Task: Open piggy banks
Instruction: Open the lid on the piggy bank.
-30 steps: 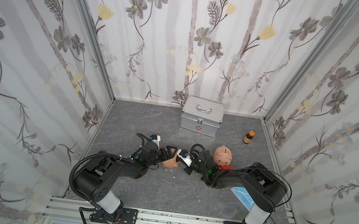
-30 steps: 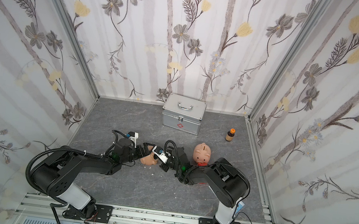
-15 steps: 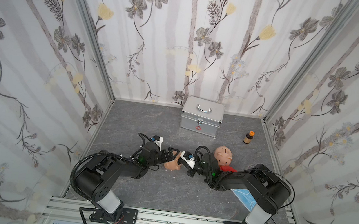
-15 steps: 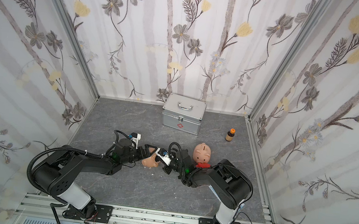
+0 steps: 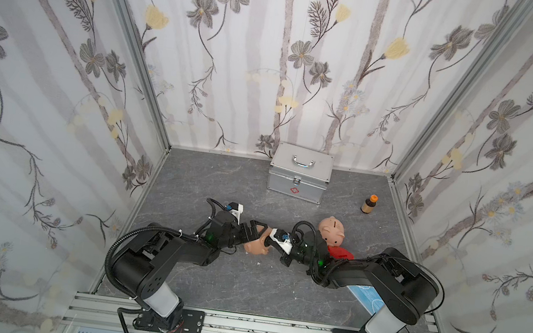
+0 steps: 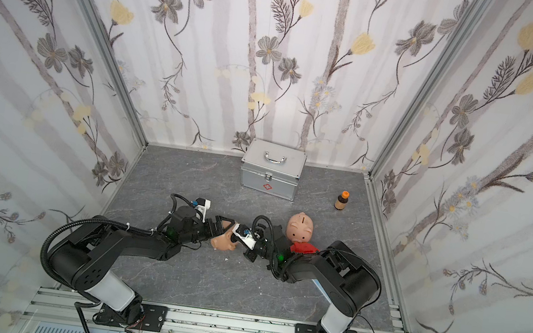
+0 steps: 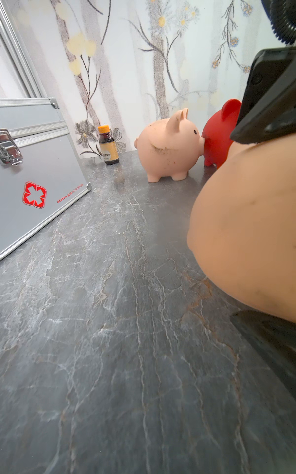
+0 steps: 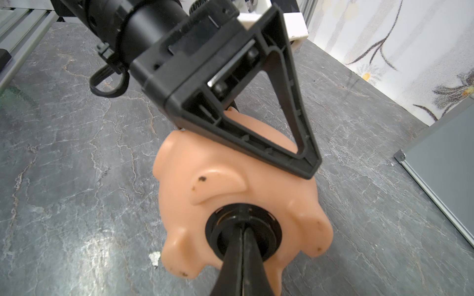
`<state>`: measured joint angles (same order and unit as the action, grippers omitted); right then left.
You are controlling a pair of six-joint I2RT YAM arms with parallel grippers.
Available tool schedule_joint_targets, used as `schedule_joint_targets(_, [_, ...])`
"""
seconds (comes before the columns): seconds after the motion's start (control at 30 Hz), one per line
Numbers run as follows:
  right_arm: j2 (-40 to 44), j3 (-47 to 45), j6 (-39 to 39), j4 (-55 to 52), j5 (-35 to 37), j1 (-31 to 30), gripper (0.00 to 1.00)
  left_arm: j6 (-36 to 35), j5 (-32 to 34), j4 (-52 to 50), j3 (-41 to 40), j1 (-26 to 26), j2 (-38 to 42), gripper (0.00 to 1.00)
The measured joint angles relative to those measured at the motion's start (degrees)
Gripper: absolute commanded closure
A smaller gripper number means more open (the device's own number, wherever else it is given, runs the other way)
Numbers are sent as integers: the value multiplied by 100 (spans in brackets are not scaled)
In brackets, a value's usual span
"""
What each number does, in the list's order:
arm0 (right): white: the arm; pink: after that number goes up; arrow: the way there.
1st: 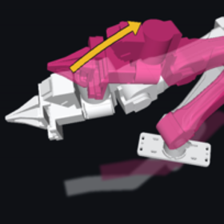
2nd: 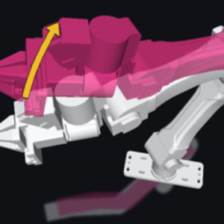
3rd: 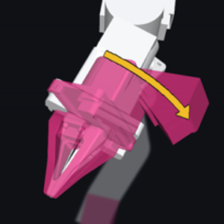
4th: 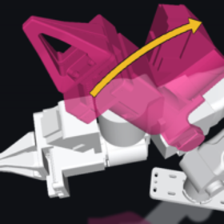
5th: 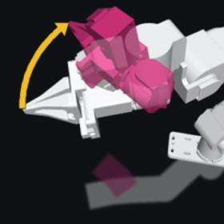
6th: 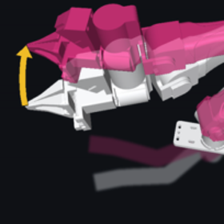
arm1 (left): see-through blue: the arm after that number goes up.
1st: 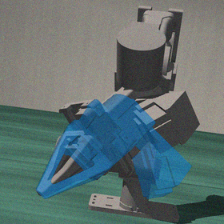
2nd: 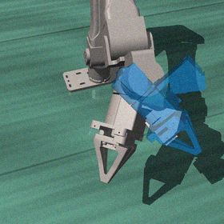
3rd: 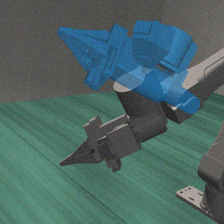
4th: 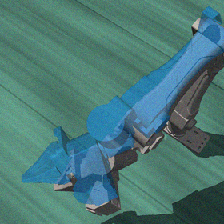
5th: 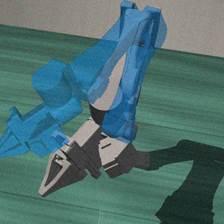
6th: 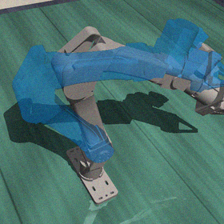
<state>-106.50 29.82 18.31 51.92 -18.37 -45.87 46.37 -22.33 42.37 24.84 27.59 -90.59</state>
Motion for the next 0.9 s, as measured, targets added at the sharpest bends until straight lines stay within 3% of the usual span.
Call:
schedule_joint_targets(0.3, [450, -225, -74, 57, -103, -76, 100, -2, -2, -28, 15, 4, 0, 0])
schedule_joint_targets(0.47, [765, -516, -533, 0, -44, -195, 100, -2, -22, -90, 22, 4, 35, 0])
schedule_joint_targets(0.9, [1460, -610, -2267, -1137, 1231, -706, 100, -2, 26, -299, 20, 20, 177, 0])
